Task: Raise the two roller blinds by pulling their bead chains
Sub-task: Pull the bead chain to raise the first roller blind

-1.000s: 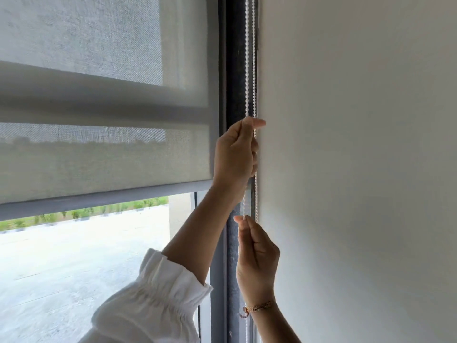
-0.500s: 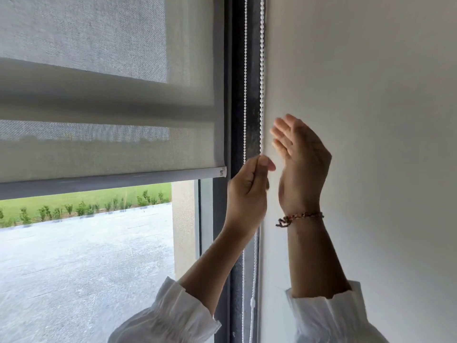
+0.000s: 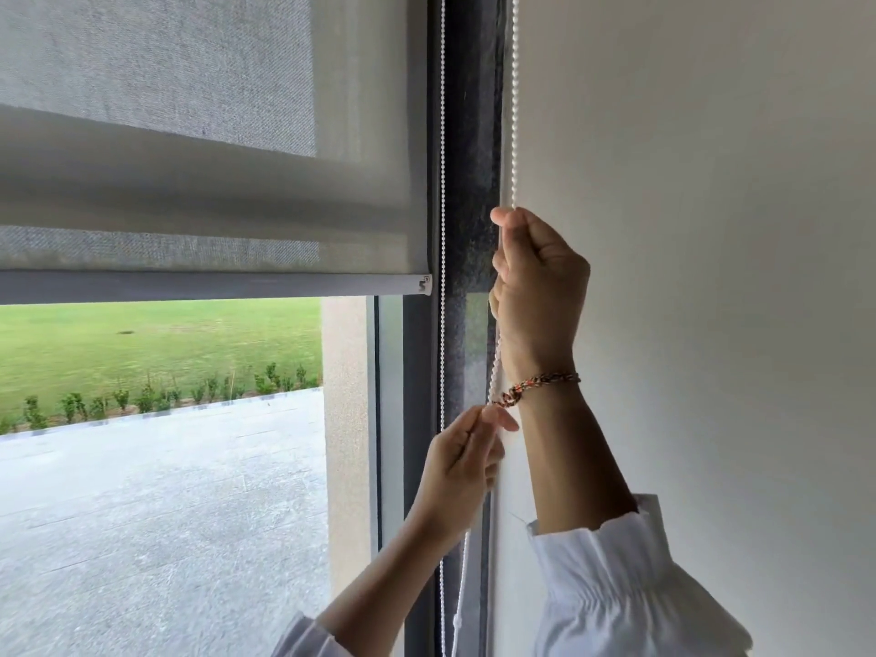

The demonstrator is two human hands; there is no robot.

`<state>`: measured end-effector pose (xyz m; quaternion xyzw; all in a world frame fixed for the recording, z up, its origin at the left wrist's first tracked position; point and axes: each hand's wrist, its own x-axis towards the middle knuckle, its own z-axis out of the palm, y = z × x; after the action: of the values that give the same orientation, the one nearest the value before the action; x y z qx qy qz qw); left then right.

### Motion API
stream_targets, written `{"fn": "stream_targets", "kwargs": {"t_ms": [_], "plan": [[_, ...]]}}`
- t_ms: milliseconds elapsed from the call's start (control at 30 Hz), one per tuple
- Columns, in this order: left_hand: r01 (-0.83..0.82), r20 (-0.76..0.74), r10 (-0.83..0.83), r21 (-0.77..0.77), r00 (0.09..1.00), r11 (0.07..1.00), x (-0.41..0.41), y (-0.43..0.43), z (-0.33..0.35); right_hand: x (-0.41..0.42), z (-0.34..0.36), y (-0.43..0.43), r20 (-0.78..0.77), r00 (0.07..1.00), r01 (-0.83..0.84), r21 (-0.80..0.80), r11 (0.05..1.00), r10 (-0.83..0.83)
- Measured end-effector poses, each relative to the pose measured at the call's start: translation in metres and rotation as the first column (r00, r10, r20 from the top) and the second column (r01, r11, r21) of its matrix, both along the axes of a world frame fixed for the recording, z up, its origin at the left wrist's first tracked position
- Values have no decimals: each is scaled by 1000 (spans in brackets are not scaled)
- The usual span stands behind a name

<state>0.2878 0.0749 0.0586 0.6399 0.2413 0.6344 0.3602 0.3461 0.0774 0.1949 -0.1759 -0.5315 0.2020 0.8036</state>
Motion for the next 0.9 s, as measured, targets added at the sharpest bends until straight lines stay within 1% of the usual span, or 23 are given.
{"fn": "stream_targets", "kwargs": {"t_ms": [33, 133, 200, 267, 367, 467, 567, 667, 767, 833, 900], "plan": [[25, 37, -25, -1, 999, 1000, -5, 1, 7, 1, 0, -1, -8, 1000, -8, 23, 1000, 8], [-6, 129, 9, -20, 992, 1000, -19, 7, 37, 2, -4, -2, -31, 999, -16, 71, 997, 18], [-18, 148, 16, 12, 989, 1000, -23, 5, 69, -1, -5, -5, -41, 999, 11, 87, 996, -8], [4, 163, -15, 67, 987, 998, -22, -3, 105, -5, -7, -9, -46, 998, 40, 101, 994, -36], [68, 108, -85, 152, 991, 986, -15, -20, 150, -8, -21, -15, -17, 998, 60, 111, 992, -59], [146, 44, -155, 170, 987, 975, -8, -34, 178, -9, -52, -15, 33, 997, 69, 67, 995, -71], [230, 85, -238, 92, 968, 969, -3, -37, 183, -9, -86, -12, 32, 995, 96, 53, 994, -98], [168, 153, -173, 44, 973, 985, 3, -31, 172, -9, -106, -9, 56, 992, 111, 24, 994, -112], [88, 185, -108, 115, 977, 989, 10, -26, 167, -9, -104, -6, 74, 994, 76, 18, 997, -77], [73, 205, -108, 169, 973, 983, 13, -27, 168, -7, -98, -6, 120, 992, 34, 7, 999, -35], [68, 211, -110, 195, 971, 978, 13, -27, 168, -3, -89, -7, 139, 990, 13, -43, 999, -7]]}}
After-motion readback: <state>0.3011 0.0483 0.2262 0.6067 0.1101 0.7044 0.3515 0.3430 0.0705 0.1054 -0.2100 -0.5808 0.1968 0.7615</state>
